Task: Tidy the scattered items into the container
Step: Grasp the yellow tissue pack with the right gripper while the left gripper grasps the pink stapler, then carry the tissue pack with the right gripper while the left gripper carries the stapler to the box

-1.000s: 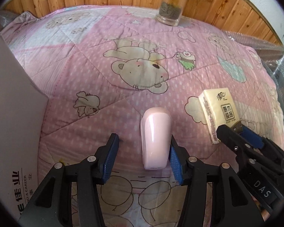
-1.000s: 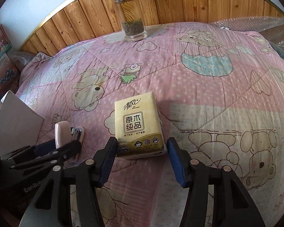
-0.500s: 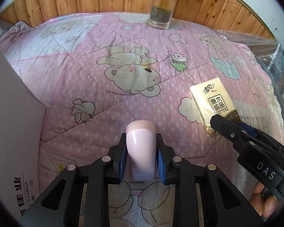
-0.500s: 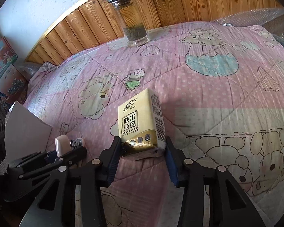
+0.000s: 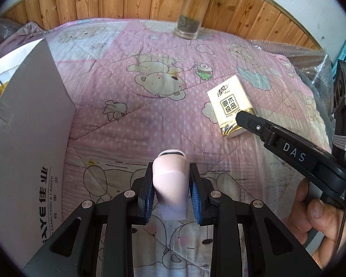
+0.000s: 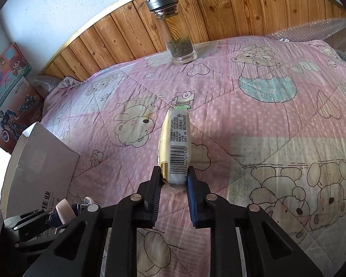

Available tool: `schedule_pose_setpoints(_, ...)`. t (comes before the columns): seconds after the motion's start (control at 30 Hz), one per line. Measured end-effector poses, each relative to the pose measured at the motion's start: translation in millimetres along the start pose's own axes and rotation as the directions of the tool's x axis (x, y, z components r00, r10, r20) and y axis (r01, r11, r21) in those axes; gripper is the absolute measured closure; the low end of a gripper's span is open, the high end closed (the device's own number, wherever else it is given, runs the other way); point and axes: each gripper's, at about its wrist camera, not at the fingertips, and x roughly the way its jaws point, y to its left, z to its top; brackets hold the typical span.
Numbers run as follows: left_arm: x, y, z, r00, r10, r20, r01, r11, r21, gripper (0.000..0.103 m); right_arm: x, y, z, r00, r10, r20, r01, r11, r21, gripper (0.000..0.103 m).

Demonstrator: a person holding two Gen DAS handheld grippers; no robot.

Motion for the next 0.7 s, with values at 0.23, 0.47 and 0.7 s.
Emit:
schedule_pose_setpoints(0.23,-27.2,0.5,-5.0,0.999,-0.035,0.016,0.035,0.999,-0.014,0.075,-12.9,9.9,-6.4,1.000,0.028,0.007,-0.028,1.000,0.011,0.081)
schedule_pose_setpoints(0.47,-61.1,4.5,-19.4,0.997,-0.063,0.044,0.064,0.998,-0.021,0.075,-37.9,20.7,-26.1,0.999,0.043,0.022,-0.044,0.999,0.024,0.081)
schedule_pose_setpoints(0.7,-97.6,10.5,-44.5,0.994,-0.085,0.069,0.086,0.996,-0.016,0.075,-59.7,38.7,-48.7,0.998,0.052,0.027,-0.052,0.999,0.010,0.081)
